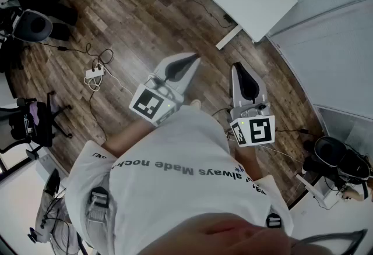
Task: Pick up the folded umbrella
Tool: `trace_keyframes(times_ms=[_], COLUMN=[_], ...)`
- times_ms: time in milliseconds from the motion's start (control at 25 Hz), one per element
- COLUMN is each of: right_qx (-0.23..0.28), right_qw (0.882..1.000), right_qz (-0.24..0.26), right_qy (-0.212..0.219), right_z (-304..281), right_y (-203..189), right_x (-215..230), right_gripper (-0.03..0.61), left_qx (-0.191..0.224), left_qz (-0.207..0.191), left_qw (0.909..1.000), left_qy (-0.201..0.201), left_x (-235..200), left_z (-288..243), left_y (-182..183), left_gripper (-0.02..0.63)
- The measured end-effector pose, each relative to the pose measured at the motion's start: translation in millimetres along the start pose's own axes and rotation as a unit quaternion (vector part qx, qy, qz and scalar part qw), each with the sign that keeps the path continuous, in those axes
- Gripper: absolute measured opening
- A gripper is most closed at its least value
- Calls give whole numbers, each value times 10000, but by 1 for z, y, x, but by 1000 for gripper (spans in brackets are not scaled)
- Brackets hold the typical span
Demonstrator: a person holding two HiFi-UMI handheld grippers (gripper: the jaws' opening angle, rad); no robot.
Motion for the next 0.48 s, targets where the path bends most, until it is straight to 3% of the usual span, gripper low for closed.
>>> trace_keyframes(times_ms=[480], right_qx=[100], right_qw=[9998], right_qz=[-83], right_qy=[-164], right_z=[-32], right_y=[-3], right_x=[-1], right_gripper=[23], left_qx=[51], left_qz=[53], left_qw=[10000], left_qy=[-51], left_x=[-34], left_z=[0], left_y=[-5], left_gripper=[3])
Point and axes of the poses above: the fingertips, and each gripper's own axes: z backward along the fingers, x to its right, y out of its top, the point moved 5 cm from there along z, backward along the fingers, and after that the axes turned 4 degrees about -x, right-handed, at the moved point
